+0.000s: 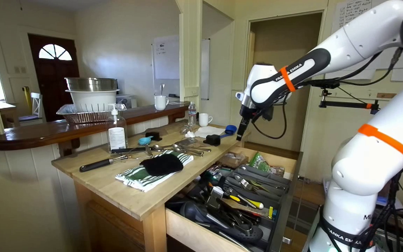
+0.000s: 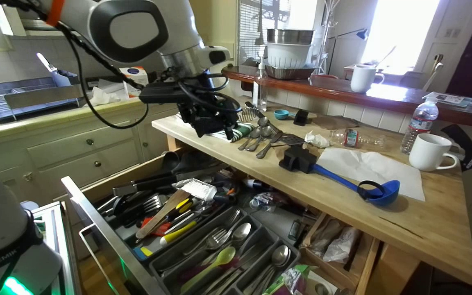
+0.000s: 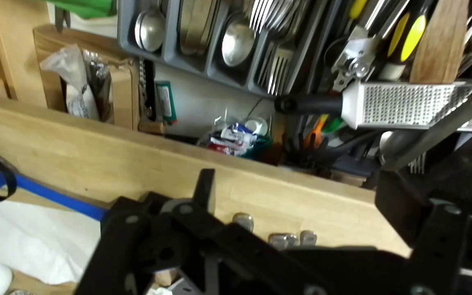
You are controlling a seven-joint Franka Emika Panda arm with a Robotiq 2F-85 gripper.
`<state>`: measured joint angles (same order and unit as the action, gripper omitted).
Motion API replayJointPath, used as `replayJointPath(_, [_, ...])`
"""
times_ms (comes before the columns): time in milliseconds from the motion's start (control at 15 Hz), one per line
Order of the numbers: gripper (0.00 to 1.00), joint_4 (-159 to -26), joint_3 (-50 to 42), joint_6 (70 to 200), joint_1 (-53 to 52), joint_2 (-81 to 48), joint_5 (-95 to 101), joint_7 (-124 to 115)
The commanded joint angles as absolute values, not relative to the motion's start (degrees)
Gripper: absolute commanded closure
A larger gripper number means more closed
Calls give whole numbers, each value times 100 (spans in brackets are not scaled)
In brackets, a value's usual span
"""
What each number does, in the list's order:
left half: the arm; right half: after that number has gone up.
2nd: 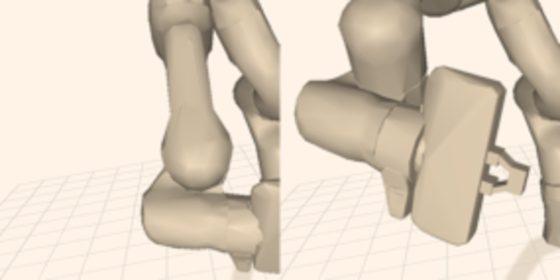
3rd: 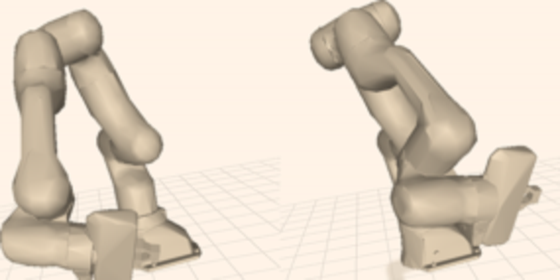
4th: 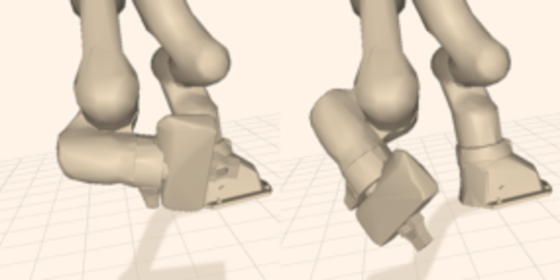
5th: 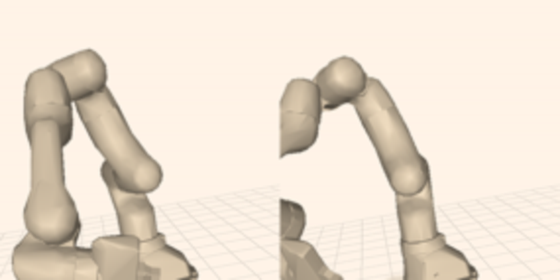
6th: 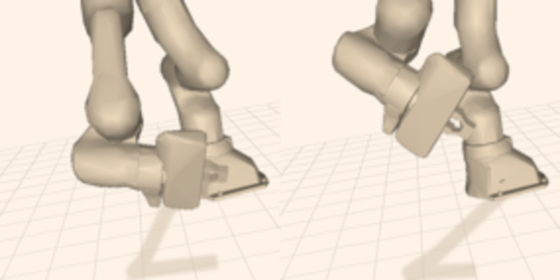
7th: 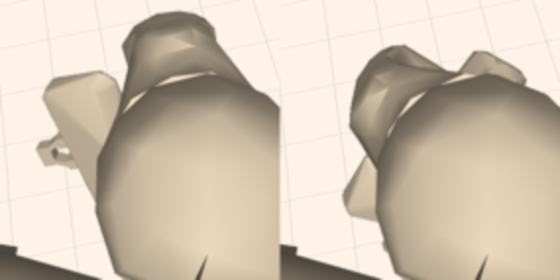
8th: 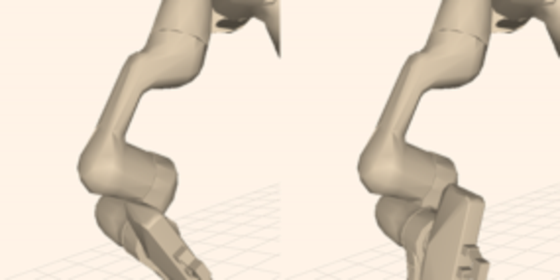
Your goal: Put the spoon in the drawer
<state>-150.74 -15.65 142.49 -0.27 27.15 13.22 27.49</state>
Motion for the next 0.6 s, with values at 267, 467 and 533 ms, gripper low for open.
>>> replayJointPath(267, [0, -13161, -1329, 14537, -413, 425, -196, 3204])
replayJointPath(467, [0, -12552, -903, 14590, -258, -219, -204, 2988])
replayJointPath(533, [0, -12372, -791, 14592, -218, -415, -190, 2949])
